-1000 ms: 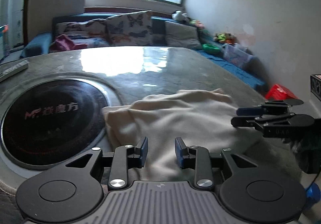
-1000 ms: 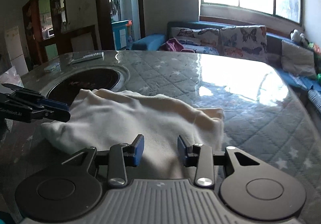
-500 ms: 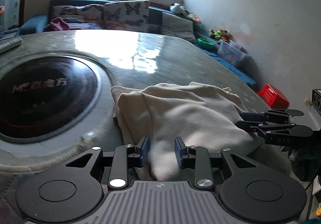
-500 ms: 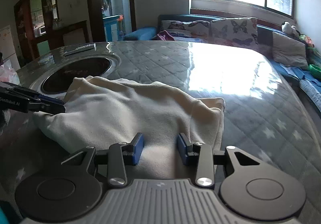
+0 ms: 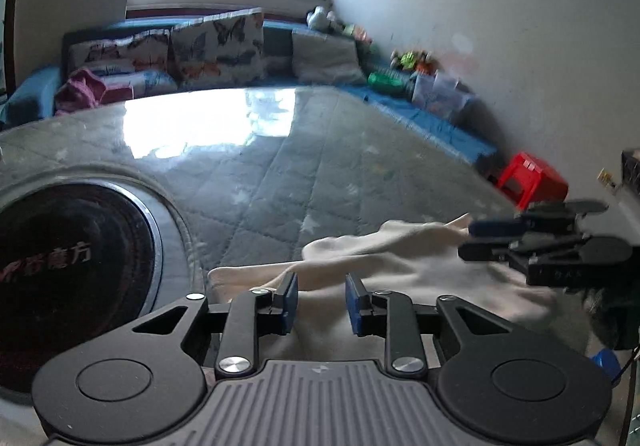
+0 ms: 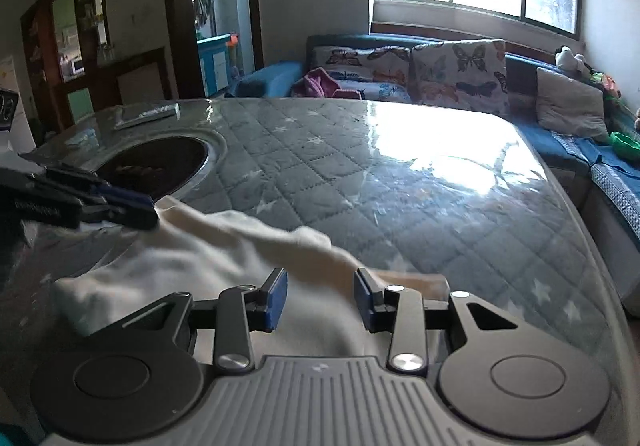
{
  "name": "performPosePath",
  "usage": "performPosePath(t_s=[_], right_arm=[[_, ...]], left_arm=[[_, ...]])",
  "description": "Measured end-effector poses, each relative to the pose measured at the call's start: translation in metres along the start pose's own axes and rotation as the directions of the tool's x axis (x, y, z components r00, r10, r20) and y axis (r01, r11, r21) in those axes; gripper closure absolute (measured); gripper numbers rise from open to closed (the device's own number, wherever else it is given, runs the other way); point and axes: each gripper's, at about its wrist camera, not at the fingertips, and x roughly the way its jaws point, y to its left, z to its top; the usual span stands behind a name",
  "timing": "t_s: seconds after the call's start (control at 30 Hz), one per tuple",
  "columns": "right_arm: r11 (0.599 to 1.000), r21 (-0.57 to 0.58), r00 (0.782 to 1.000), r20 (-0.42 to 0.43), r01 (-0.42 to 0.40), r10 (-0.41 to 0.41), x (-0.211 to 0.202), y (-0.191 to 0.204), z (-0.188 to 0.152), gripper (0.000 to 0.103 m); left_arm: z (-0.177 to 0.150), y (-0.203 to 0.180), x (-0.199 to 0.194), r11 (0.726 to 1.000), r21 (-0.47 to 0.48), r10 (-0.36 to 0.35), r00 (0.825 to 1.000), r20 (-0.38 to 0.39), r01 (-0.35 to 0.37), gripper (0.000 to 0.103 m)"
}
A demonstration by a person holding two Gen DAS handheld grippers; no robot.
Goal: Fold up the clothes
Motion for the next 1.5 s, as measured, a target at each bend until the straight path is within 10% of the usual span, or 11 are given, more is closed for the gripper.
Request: performPosePath(t_s=[0.37, 0.87, 1.13, 1.5], right_arm=[[0.998, -0.053, 0.997, -0.061, 0.045, -0.048, 0.043, 0.003, 0.016, 0.067], [0.979, -0.156, 0.986, -0.125, -0.13, 0.111, 0.081, 0.056, 0.04, 0.06], [0.985, -0.161, 0.998, -0.041, -0.058, 0.052, 0.066, 0.06, 0.041, 0.046], [0.988, -0.15, 0.994, 0.1, -0.02, 0.035, 0.011, 0.072, 0.01, 0.0]], left_arm=[[0.0, 0.016, 0.011, 0.993, -0.037, 0.111, 0.994, 0.023, -0.11, 0.076], [-0.023, 0.002, -0.013, 0.991, -0.023, 0.134, 0.991, 0.029, -0.134, 0.065], [-0.025, 0.009, -0.018, 0.986, -0.075, 0.154, 0.988, 0.031, -0.151, 0.062], [-0.023, 0.019, -0.003, 0.974, -0.118, 0.194, 0.981, 0.001, -0.192, 0.054]])
